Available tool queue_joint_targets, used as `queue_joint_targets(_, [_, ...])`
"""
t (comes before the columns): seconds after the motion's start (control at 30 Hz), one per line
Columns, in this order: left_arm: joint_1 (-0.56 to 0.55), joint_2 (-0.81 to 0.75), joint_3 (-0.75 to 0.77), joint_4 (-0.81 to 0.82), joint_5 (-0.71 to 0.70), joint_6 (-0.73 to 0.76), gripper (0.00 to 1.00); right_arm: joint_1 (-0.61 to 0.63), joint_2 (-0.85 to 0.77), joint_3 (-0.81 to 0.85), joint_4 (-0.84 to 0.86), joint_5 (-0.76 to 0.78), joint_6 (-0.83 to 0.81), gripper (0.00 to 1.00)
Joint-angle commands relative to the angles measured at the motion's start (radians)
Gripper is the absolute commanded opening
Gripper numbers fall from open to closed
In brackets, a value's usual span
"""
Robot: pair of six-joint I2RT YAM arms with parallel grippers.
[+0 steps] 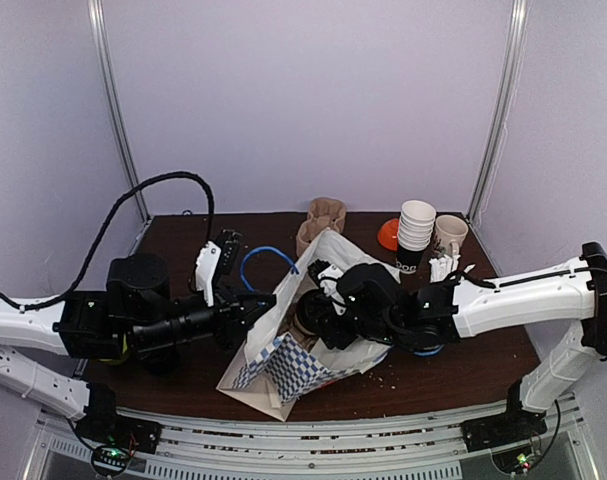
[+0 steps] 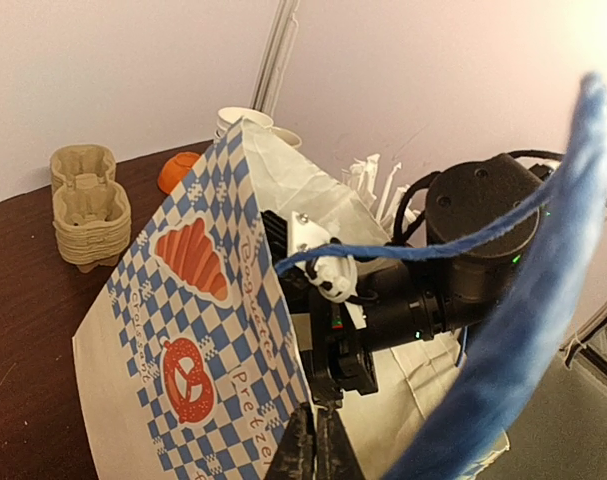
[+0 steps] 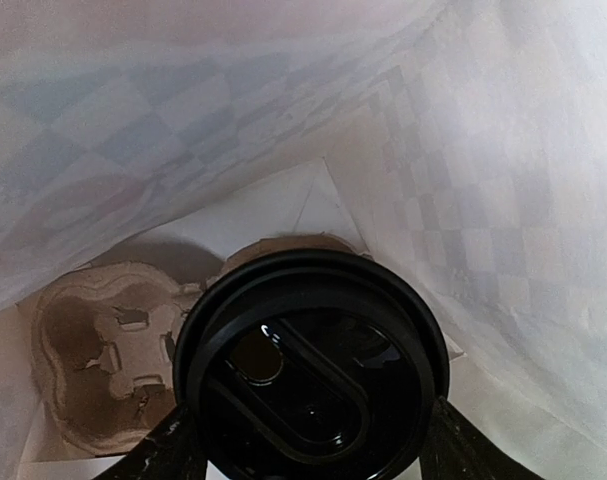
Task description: Pack the takeout coffee
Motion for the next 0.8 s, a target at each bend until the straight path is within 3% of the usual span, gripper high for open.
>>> queue_joint_targets(0.0, [0.0, -0.059, -0.046, 0.104, -0.078, -0.057, 0.0, -0.01, 0.014, 0.044, -0.063, -0.048, -0.003, 0.41])
queue_joint_targets(0.37, [-0.001, -0.198, -0.152, 0.109, -0.189, -0.121, 0.0, -0.027, 0.112, 0.239, -0.113, -0.122, 0.015, 0.41])
queue_joint_targets(0.77, [-0.001, -0.226, -0.16, 0.098, -0.165, -0.095, 0.0, -0.033, 0.284, 0.433, -0.309, -0.186, -0.018, 0.41])
